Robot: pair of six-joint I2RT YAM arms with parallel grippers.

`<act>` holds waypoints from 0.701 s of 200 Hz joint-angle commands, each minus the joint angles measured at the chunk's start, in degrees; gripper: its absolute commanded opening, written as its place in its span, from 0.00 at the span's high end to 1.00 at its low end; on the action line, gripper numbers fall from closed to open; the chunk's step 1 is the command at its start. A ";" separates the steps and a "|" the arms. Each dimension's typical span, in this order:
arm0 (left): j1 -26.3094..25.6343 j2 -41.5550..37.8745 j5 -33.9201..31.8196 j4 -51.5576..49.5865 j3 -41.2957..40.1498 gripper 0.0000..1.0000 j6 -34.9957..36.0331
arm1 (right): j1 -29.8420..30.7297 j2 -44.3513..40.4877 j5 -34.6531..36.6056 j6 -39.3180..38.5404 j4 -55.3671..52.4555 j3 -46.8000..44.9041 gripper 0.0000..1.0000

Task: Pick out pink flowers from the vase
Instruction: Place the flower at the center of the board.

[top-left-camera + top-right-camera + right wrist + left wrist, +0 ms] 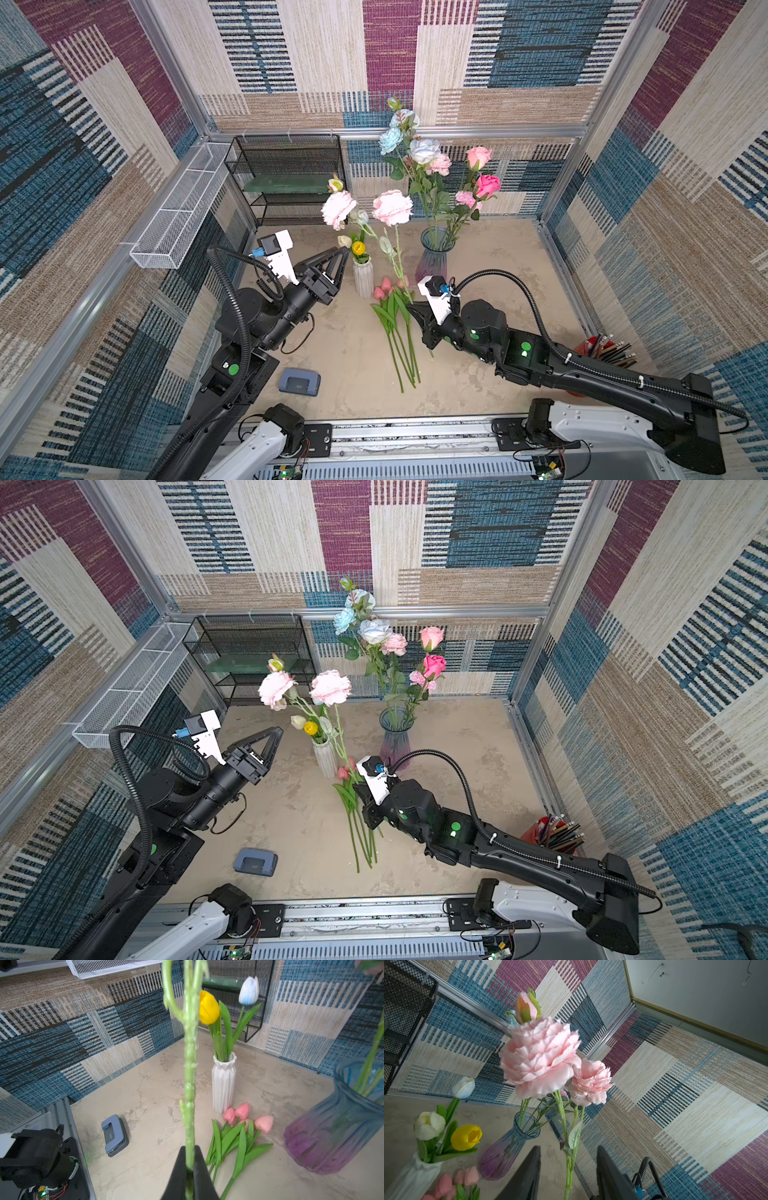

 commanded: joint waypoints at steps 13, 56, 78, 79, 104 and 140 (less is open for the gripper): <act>-0.01 -2.48 5.12 -11.78 -2.06 0.53 2.25 | -0.09 -6.24 -0.37 8.74 -2.21 -8.24 1.00; -1.87 -6.68 7.05 -23.75 -6.28 0.53 7.35 | 0.79 -18.27 -3.25 14.72 -3.33 -20.62 1.00; -2.46 -8.72 8.47 -28.94 -8.23 0.52 9.71 | 0.89 -21.78 -2.40 18.78 -4.51 -23.90 1.00; -2.47 -8.80 8.53 -29.20 -8.35 0.52 9.82 | 0.93 -21.78 -2.19 19.05 -4.77 -23.88 1.00; -2.65 -10.11 8.63 -35.46 -9.51 0.52 12.26 | 0.80 -18.90 -0.01 21.12 -7.75 -22.55 1.00; -3.01 -11.55 8.86 -43.43 -10.04 0.52 15.59 | 0.57 -10.49 6.69 25.61 -10.09 -17.55 1.00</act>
